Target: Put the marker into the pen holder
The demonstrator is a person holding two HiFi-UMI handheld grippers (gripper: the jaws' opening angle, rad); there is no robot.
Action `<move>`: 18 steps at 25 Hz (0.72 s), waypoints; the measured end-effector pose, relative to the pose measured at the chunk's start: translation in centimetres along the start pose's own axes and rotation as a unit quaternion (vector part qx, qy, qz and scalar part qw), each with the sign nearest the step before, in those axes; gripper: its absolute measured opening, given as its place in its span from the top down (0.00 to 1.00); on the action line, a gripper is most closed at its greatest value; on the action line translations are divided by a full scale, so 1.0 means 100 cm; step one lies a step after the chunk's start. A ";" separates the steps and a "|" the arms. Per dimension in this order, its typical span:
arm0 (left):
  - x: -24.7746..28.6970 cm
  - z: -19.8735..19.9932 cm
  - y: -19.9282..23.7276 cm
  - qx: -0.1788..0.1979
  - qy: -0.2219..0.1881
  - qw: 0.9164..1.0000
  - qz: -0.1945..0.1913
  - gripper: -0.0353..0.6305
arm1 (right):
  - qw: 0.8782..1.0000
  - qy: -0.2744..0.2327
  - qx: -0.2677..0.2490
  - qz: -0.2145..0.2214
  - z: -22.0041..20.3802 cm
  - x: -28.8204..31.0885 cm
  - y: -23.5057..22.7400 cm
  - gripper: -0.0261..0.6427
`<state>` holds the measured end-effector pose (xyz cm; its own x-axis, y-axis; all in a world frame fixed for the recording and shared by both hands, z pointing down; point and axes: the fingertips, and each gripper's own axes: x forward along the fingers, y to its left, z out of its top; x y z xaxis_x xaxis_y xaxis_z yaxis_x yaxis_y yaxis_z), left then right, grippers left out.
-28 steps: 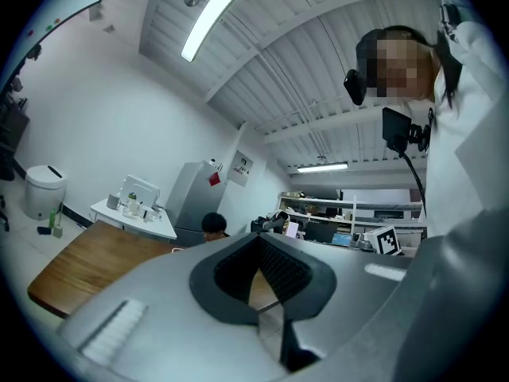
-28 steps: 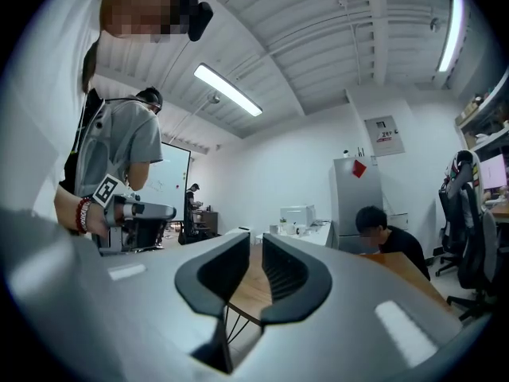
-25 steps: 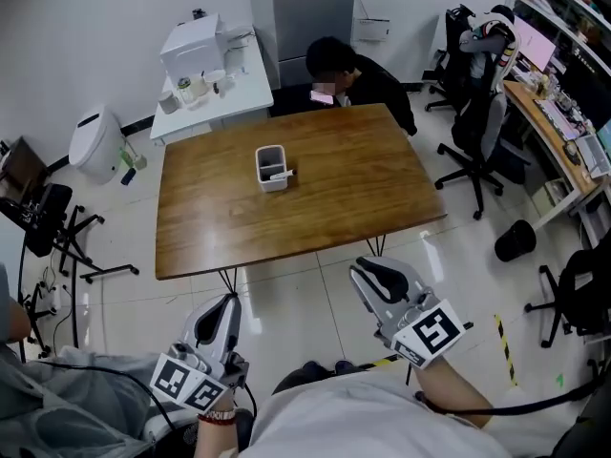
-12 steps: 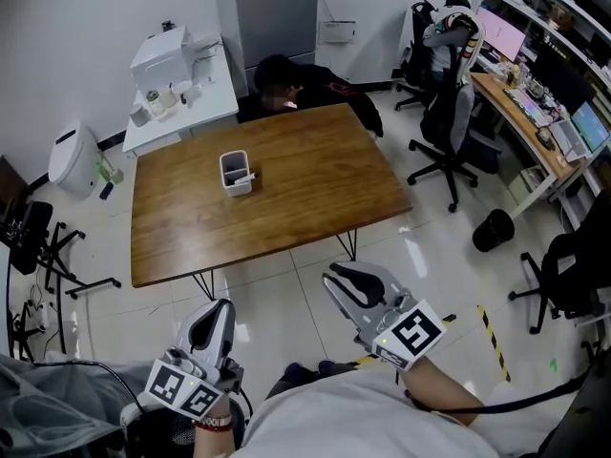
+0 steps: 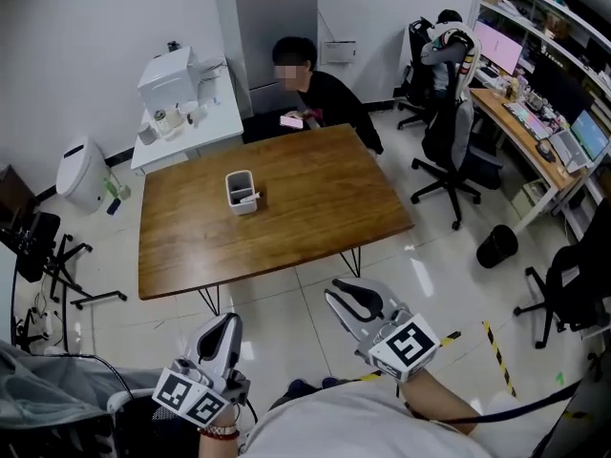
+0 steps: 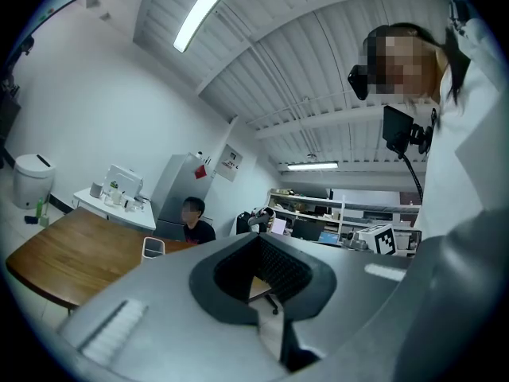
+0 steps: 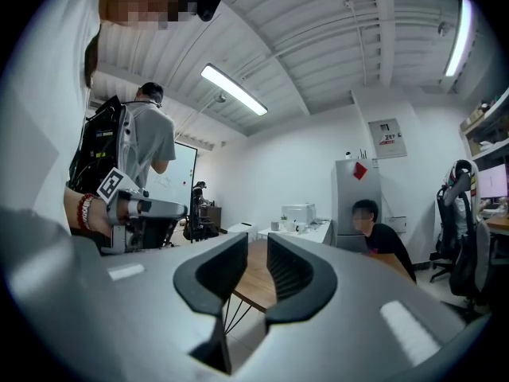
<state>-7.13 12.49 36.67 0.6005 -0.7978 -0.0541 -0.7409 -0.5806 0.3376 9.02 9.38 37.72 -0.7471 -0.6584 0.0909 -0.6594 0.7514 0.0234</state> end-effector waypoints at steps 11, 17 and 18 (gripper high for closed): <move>-0.017 0.000 0.010 -0.008 -0.005 1.000 0.013 0.96 | 1.000 0.007 -0.002 0.002 -0.001 0.011 0.006 0.87; -0.010 0.002 0.011 -0.004 0.004 1.000 -0.004 0.96 | 1.000 0.015 0.005 -0.006 -0.006 0.014 0.000 0.87; -0.009 0.003 0.012 -0.002 0.004 1.000 -0.003 0.96 | 1.000 0.016 0.005 -0.006 -0.006 0.017 -0.001 0.87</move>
<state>-8.68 12.47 36.86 0.6082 -0.7923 -0.0483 -0.7354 -0.5853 0.3416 7.83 8.21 38.45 -0.7362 -0.6658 0.1216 -0.6693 0.7429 0.0155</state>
